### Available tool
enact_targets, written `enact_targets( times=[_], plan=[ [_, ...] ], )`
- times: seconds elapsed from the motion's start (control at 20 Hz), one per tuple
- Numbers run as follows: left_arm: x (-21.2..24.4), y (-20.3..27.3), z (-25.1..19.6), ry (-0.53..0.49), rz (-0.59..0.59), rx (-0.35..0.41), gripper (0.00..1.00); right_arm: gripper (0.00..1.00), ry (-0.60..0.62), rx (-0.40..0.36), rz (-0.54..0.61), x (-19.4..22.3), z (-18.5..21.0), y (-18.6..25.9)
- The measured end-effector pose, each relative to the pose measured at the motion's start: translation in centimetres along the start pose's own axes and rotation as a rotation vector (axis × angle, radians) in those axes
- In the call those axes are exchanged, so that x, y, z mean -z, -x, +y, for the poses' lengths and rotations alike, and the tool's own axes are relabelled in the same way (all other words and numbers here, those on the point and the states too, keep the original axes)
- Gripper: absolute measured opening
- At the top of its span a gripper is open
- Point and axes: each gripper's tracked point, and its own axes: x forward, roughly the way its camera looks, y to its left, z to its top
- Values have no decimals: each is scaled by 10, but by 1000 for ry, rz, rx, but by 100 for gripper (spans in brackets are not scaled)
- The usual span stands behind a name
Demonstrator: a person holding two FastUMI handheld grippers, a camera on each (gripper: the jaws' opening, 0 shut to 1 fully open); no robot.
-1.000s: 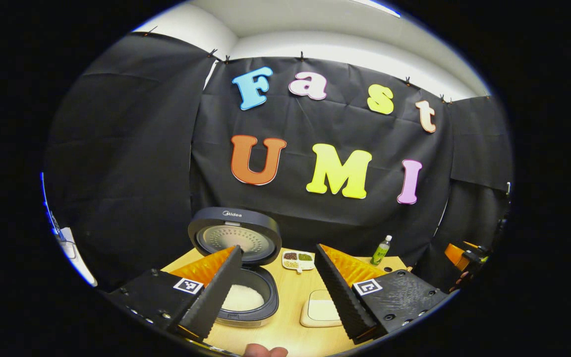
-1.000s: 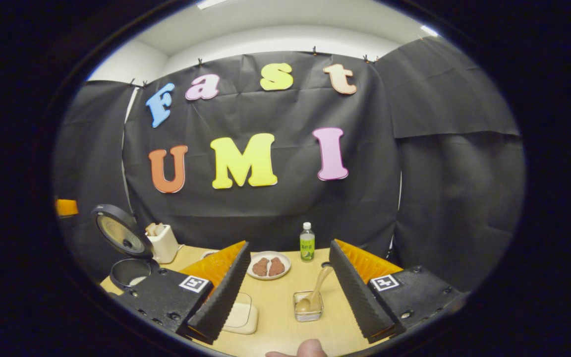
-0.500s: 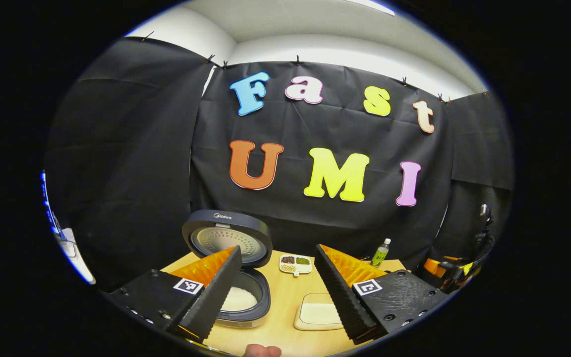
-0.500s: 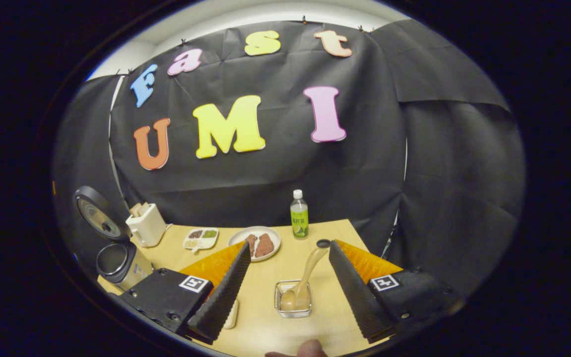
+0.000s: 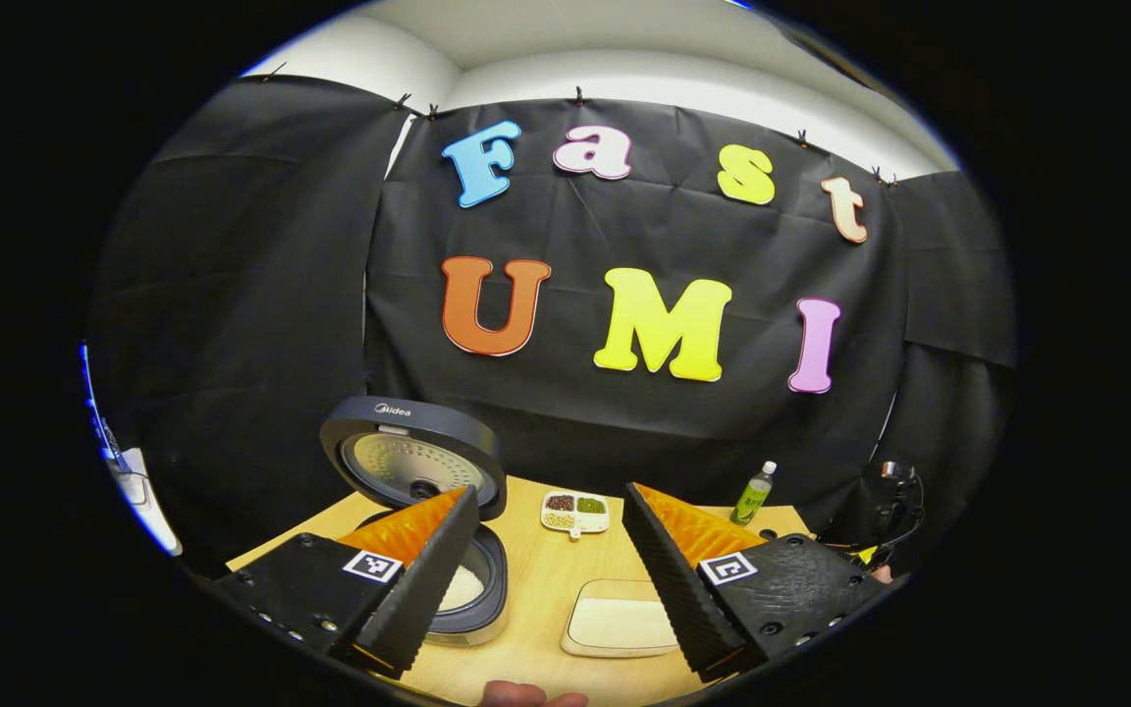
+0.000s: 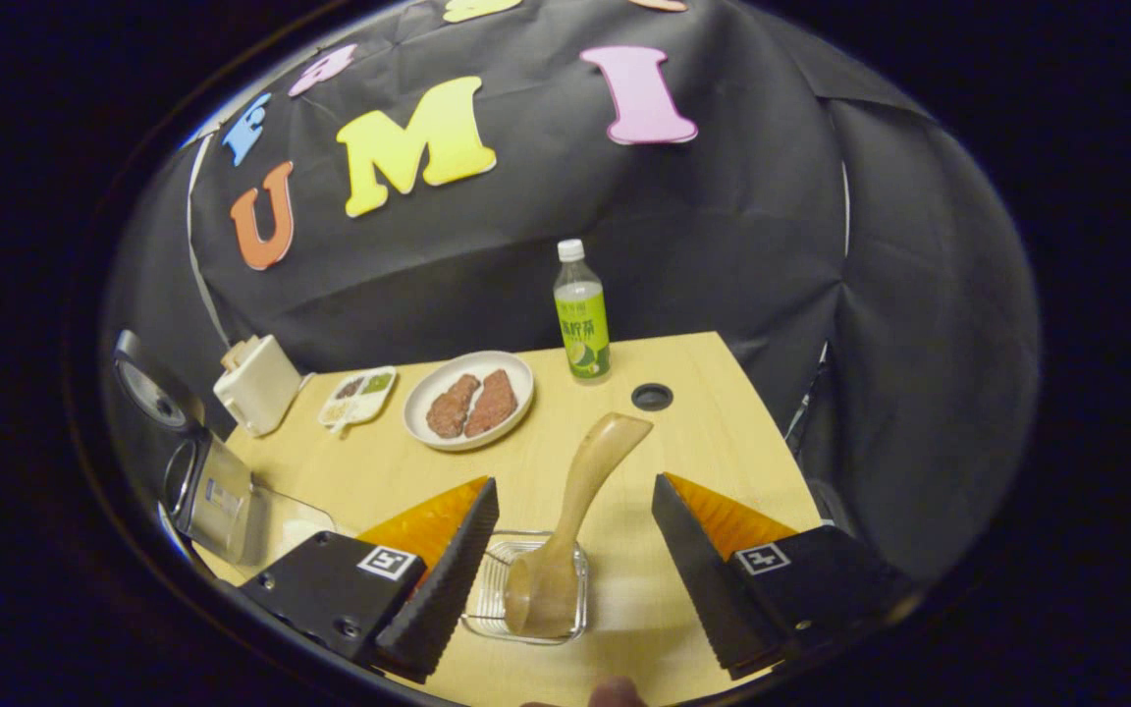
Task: Close the left gripper, press the button to open the rice cooker; take a wooden spoon from the chopstick holder with the right hand, scoop a spoonful of rice and pour it into the rice cooker, then put the wooden spoon back into the chopstick holder.
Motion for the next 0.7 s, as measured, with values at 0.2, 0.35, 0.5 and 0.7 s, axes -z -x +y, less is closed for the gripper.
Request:
enact_targets(
  times=[0.2, 0.35, 0.5, 0.7],
  plan=[
    [7, -3, 4, -8, 29, -20, 95, 89, -72, -51, 73, 5, -2, -29],
    [10, 0, 9, -9, 36, -42, 95, 86, -126, -83, 101, 8, 2, -38],
    [10, 5, 14, 0, 35, -54, 95, 55, -176, -99, 139, 13, 5, -37],
    [11, 12, 20, 6, 31, -66, 95, 31, -202, -99, 136, 10, 7, -26]
  ],
)
